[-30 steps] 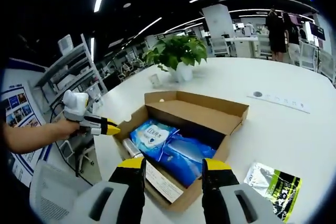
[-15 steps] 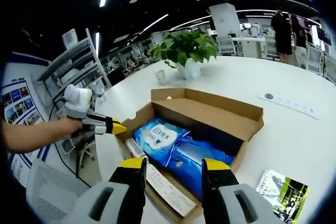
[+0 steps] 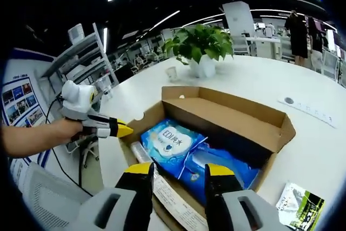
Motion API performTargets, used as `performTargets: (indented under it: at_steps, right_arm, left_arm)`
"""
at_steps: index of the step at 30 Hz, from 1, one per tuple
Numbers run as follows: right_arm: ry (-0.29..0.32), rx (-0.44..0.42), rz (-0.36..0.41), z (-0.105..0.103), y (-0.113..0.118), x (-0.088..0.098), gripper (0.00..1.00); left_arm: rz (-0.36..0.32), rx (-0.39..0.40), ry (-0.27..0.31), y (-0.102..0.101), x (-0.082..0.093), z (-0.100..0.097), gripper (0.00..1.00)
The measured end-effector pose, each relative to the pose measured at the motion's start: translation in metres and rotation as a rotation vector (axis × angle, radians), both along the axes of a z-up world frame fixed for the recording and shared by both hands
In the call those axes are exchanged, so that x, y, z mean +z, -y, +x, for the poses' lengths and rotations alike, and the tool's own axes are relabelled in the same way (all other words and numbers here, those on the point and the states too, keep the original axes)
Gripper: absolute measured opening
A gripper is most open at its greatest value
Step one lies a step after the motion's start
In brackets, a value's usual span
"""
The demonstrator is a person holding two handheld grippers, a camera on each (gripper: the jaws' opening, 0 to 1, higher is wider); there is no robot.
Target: Operate the shoe box by opening the lid, removing the specified soft item, and placing it in the target area until the item is outside and the box remains undamaged.
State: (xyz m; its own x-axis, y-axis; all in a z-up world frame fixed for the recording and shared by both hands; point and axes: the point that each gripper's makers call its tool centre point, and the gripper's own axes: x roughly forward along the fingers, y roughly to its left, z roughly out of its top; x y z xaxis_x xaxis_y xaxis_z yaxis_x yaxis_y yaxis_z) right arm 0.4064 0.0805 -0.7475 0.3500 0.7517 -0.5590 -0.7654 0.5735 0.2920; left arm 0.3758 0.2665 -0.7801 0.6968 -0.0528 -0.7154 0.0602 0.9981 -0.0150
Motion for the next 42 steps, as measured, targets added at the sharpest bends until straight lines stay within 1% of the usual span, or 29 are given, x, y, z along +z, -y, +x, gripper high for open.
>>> performTargets:
  at_steps: [10, 14, 31, 37, 42]
  right_arm:
    - [-0.008, 0.011, -0.013, 0.006, -0.016, -0.012, 0.3]
    - [-0.013, 0.016, -0.015, 0.006, -0.022, -0.015, 0.3]
    - [-0.042, 0.013, -0.027, 0.017, -0.042, -0.031, 0.28]
    - [-0.058, 0.017, -0.047, 0.02, -0.049, -0.04, 0.28]
    - [-0.072, 0.016, -0.066, 0.022, -0.049, -0.047, 0.29]
  left_arm:
    - [0.014, 0.036, 0.01, -0.002, -0.001, 0.001, 0.03]
    - [0.007, 0.057, 0.016, -0.002, -0.001, 0.001, 0.03]
    - [0.007, 0.076, 0.014, -0.002, -0.002, 0.001, 0.03]
    - [0.002, 0.082, 0.015, -0.002, -0.002, 0.0, 0.03]
    - [-0.004, 0.087, 0.018, -0.002, -0.002, 0.0, 0.03]
